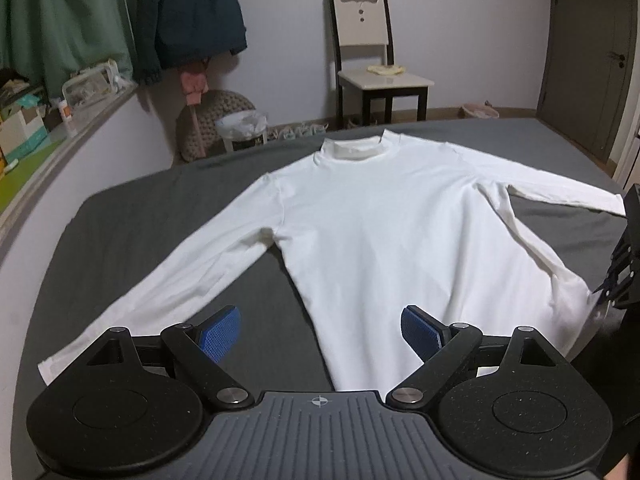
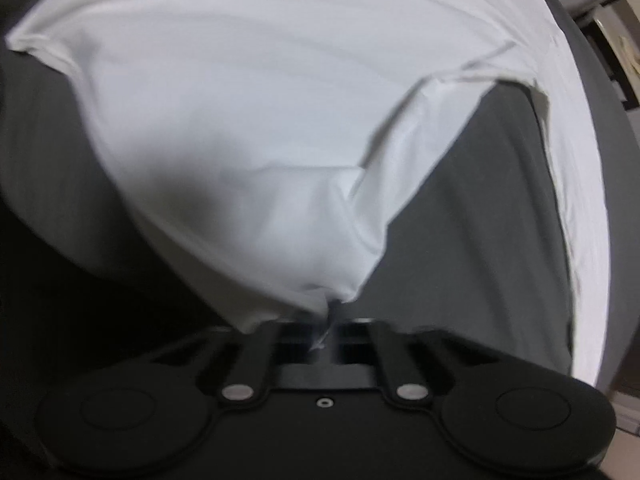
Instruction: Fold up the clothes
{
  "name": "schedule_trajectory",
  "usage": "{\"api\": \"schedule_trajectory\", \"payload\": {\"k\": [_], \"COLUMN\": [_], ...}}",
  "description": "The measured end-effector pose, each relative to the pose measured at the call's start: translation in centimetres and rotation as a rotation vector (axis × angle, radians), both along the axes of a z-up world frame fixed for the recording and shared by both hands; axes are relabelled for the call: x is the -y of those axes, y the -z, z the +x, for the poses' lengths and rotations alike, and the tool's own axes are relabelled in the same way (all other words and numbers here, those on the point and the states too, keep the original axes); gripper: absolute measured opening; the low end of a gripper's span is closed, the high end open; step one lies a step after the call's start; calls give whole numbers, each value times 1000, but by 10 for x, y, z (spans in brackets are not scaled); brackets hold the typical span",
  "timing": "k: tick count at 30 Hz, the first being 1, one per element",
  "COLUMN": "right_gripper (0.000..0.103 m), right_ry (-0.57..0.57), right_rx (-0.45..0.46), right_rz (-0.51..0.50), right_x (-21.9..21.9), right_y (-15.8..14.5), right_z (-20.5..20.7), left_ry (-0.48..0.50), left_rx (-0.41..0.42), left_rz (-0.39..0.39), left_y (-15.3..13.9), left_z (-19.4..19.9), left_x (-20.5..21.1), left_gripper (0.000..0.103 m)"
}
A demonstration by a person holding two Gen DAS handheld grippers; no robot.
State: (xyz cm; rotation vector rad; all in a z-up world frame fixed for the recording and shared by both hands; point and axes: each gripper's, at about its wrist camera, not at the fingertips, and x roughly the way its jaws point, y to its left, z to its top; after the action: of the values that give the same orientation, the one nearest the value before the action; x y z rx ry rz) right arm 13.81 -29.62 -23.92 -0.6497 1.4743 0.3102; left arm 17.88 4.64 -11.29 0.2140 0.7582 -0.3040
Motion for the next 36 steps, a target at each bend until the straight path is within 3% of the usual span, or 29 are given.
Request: {"api": "schedule_trajectory", "payload": {"k": [6, 8, 14, 17, 18, 19, 21, 24, 28, 31, 34, 36], "right_gripper": [4, 4, 5, 15, 36, 51, 59, 59, 59, 52, 42, 37], "right_ry": [117, 184, 358, 352, 344, 335, 319, 285, 75, -126, -410, -529], "right_rx": [-285, -341, -482, -503, -500, -483, -433, -305, -80, -3, 119, 194], "right_rz": [96, 134, 158, 185, 201, 218, 249, 316, 492, 553, 444, 361], "right_x": [33, 43, 61, 59, 59, 59, 60, 55, -4, -77, -140, -168], "right_y": [-15, -13, 36, 35, 29, 20, -3, -44, -91, -78, -44, -23], "right_z": [9, 18, 31, 33, 34, 36, 42, 49, 29, 4, -32, -55], "left_ry": [57, 60, 47, 34, 23, 6, -34, -100, -157, -144, -173, -203], "left_rx": [-17, -29, -71, -83, -90, -101, -141, -227, -328, -423, -487, -505], "left_rz": [43, 47, 5, -32, -43, -50, -63, -112, -120, -90, -72, -79], "left_y": [0, 2, 2, 3, 4, 6, 11, 20, 40, 62, 79, 84], "left_z": [-3, -1, 8, 14, 17, 22, 35, 55, 80, 103, 121, 123], "left_x": [9, 11, 6, -1, -4, -6, -11, -23, -26, -15, -5, -2], "left_gripper": [89, 89, 89, 89, 89, 89, 89, 89, 89, 89, 89, 89]}}
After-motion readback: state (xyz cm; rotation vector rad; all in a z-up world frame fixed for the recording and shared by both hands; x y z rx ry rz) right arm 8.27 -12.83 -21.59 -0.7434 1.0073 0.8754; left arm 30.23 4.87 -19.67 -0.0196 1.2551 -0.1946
